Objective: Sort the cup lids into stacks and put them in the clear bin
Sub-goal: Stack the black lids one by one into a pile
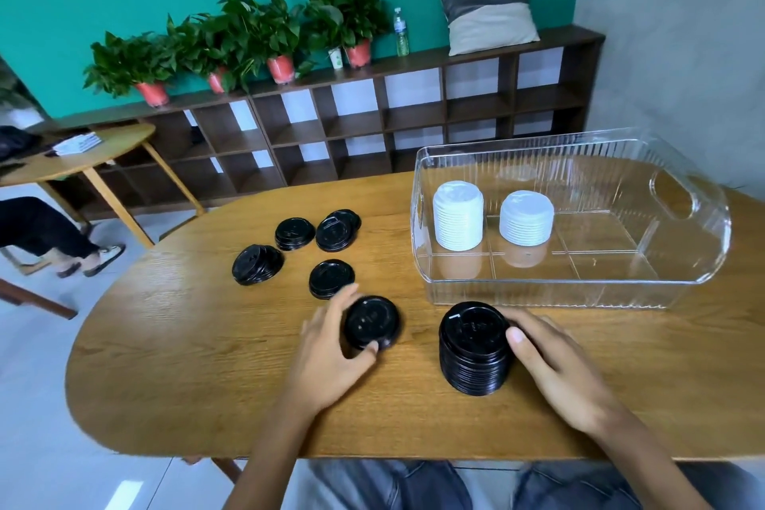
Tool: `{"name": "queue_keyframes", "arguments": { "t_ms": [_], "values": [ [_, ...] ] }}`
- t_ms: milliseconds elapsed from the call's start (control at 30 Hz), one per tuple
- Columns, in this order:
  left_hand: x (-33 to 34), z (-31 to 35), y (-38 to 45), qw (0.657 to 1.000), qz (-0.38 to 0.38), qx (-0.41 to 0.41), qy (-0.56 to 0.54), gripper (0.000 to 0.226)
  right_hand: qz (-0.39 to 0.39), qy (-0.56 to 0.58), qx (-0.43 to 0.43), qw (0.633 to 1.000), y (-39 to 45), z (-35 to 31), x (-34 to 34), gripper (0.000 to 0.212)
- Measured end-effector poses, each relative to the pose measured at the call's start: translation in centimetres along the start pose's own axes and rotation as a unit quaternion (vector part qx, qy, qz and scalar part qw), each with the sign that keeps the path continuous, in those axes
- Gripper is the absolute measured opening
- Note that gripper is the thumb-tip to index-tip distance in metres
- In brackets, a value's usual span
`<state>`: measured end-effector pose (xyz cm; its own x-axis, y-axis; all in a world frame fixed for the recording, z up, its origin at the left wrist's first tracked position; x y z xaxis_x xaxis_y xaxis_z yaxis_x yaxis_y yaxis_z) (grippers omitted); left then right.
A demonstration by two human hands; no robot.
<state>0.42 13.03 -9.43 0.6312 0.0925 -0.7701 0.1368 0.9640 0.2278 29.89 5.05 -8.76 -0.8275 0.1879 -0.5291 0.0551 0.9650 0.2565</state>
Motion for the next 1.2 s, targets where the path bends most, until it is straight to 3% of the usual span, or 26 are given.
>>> {"name": "queue_keyframes", "arguments": {
  "t_ms": [100, 267, 400, 567, 767, 1200],
  "values": [
    [1.1, 1.0, -0.4, 0.995, -0.074, 0.052, 0.031, 0.1, 0.0, -0.004, -0.002, 1.0, 0.0, 0.0, 0.1, 0.053],
    [0.6, 1.2, -0.4, 0.998, -0.048, 0.036, -0.003, 0.1, -0.001, -0.007, 0.008, 1.0, 0.0, 0.7, 0.2, 0.06],
    [-0.1, 1.6, -0.7, 0.989, -0.025, 0.028, -0.143, 0.085, 0.0, -0.01, 0.006, 1.0, 0.0, 0.6, 0.1, 0.061],
    [-1.3, 6.8, -2.1, 0.941, 0.059, 0.091, -0.32, 0.079, 0.0, -0.006, -0.004, 1.0, 0.0, 0.3, 0.1, 0.052],
    [2.7, 12.0, -2.8, 0.953, 0.009, 0.132, -0.271, 0.081, -0.001, 0.009, -0.015, 1.0, -0.1, -0.1, -0.1, 0.048],
    [4.5, 11.3, -2.2, 0.963, -0.005, 0.123, -0.241, 0.08, -0.009, -0.012, 0.013, 1.0, 0.2, 0.3, 0.1, 0.053]
  ]
}}
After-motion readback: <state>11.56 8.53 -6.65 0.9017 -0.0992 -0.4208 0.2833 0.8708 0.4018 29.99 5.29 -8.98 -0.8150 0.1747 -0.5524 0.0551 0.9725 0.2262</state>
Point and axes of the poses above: each hand's wrist, its own y-axis towards the middle knuckle, its own x-axis out of the palm, z = x × y, the point moved 9 cm from there along y, towards the middle knuckle, and after that the axes turned 5 degrees about z, right-handed, at the moved point
